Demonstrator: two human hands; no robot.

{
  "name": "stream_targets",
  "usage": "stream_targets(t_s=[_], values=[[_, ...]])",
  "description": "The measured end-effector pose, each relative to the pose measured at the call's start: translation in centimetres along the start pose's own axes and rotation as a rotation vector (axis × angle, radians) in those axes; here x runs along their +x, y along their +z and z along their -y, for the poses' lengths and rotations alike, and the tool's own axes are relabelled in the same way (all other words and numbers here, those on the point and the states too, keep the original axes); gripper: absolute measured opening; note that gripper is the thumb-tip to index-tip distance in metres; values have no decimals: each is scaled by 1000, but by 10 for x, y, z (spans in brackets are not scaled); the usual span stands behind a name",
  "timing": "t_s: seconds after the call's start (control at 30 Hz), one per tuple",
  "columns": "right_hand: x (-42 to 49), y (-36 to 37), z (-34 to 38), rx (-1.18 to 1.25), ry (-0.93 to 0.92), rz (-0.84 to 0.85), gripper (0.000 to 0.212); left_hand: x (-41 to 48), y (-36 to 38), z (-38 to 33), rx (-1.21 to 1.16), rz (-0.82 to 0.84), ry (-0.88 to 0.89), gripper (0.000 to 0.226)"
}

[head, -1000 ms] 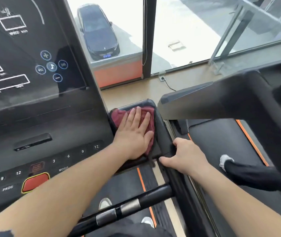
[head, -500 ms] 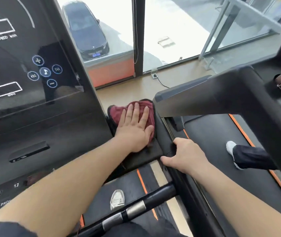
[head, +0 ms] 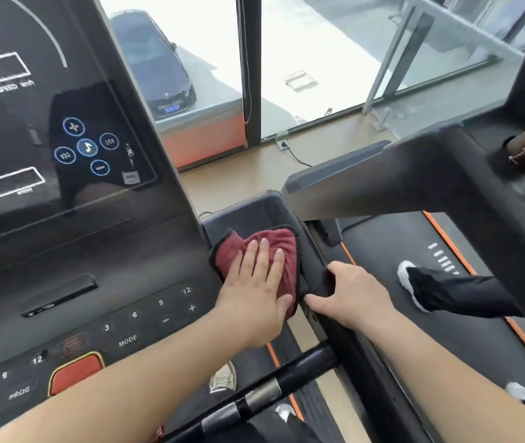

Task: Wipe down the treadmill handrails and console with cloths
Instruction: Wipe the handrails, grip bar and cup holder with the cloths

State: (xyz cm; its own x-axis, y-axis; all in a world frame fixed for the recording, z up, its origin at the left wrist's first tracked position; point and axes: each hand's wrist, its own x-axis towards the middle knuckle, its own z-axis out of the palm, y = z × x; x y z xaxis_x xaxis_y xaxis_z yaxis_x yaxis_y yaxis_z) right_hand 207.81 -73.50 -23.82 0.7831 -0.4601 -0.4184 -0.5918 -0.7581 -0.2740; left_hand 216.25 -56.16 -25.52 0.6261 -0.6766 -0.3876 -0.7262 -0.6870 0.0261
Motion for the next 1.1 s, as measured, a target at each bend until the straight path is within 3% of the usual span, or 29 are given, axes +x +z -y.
stream_targets(t_s=[0.2, 0.4, 0.63, 0.7, 0.77, 0.83, 0.93, 1.0, 1.1], values=[[-5, 3, -1, -3, -7, -23, 48, 7, 10, -13, -91, -103, -114, 75], [-7, 1, -1, 28, 3, -28, 50, -40, 17, -30, -97, -60, -93, 73], [-15, 0, -3, -29, -3, -11, 61, 48, -11, 7, -89, -112, -150, 70], [-15, 2, -13, 116, -4, 0, 77, 52, -12, -1, -135, -132, -204, 70], [-17, 5, -26, 413, 9, 12, 91, 37, -2, -22, -112, -164, -155, 69], [-22, 10, -40, 619, 11, -14, 77, 17, 6, -39, -43, -179, 23, 68], [-31, 14, -57, 710, 57, -115, 35, 37, -3, -26, -27, -170, 195, 61], [-36, 16, -68, 782, 100, -143, 20, 68, -20, -16, -62, -149, 171, 59], [-45, 17, -81, 858, 171, -122, 23, 80, -24, -38, -80, -160, 59, 57]])
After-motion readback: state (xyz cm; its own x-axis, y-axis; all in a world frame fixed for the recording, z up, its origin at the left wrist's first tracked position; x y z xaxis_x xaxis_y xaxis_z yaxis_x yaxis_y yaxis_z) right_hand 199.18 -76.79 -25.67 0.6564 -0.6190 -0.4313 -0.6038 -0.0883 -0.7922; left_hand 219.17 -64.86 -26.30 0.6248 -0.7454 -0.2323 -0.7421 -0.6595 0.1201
